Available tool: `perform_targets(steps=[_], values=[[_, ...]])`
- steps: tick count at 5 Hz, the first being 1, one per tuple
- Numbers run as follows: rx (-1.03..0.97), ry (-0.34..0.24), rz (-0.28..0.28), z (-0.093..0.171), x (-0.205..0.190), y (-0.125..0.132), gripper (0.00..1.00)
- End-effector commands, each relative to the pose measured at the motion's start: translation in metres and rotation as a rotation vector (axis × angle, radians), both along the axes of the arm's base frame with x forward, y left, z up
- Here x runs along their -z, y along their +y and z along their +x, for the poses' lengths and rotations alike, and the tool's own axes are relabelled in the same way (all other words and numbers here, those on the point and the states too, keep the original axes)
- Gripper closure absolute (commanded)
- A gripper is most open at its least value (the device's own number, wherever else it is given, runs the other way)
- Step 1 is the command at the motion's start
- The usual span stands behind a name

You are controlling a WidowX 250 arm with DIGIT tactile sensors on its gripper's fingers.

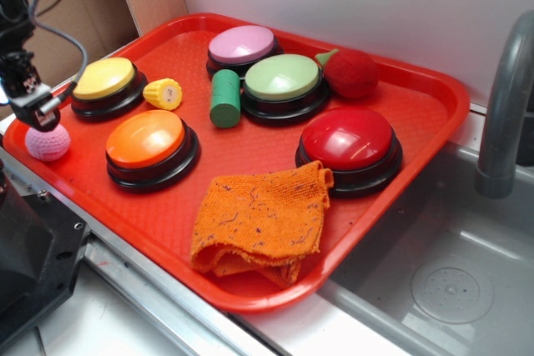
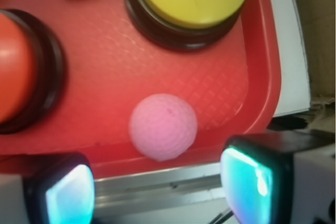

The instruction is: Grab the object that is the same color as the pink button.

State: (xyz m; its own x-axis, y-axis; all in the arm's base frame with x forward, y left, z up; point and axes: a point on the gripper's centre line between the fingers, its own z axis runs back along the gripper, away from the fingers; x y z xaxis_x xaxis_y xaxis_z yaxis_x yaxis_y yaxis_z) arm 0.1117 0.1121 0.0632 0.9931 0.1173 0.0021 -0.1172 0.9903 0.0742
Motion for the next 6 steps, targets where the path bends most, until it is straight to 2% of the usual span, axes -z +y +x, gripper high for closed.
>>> perform_targets(steps=[1, 2, 3, 4, 5, 6], values=[[0.028, 0.015, -0.017, 0.007, 0.029, 0.007, 0.0], [0.039, 0.033, -0.033, 0.011, 0.042, 0.003, 0.0], [0.027, 0.022, -0.036, 0.013, 0.046, 0.002, 0.0], [-0.018, 0.046, -0.044, 0.011, 0.049, 0.001, 1.0], [-0.052, 0.044, -0.055, 0.014, 0.04, -0.003, 1.0], [-0.053, 0.068, -0.104, 0.028, 0.014, -0.014, 1.0]])
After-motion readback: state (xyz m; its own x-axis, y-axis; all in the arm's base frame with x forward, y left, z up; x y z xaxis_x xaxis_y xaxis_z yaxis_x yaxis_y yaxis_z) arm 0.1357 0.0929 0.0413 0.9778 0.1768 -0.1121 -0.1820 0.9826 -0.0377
